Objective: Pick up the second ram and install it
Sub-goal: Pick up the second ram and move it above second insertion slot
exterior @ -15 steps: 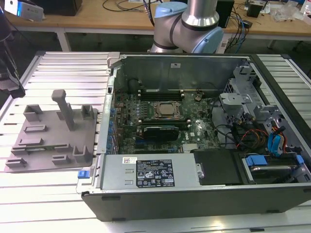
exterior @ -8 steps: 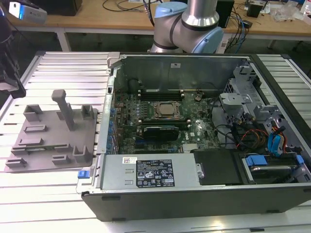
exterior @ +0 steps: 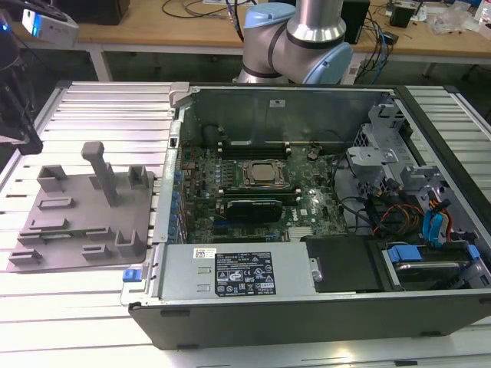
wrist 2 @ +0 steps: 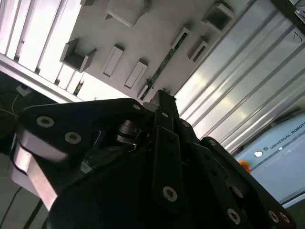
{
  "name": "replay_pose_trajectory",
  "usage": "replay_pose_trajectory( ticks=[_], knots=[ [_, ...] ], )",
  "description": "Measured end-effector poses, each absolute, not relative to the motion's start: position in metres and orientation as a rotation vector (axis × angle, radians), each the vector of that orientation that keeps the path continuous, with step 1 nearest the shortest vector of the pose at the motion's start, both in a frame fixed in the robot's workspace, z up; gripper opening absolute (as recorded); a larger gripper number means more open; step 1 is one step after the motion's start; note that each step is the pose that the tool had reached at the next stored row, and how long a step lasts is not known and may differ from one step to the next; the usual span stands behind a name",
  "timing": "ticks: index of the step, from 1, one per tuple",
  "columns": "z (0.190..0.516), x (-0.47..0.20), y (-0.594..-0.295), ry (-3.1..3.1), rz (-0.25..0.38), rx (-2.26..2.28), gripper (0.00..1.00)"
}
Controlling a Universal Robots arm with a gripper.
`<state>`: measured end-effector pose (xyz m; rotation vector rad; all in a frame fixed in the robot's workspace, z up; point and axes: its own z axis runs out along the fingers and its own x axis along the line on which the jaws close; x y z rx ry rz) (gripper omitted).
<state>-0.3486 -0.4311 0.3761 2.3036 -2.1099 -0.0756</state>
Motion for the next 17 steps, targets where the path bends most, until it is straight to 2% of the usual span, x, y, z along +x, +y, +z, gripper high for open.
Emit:
replay_pose_trajectory(
  ticks=[17],
  knots=[
    [0.374, -0.3491, -0.4311, -2.218, -0.077, 2.203, 0.08]
  ],
)
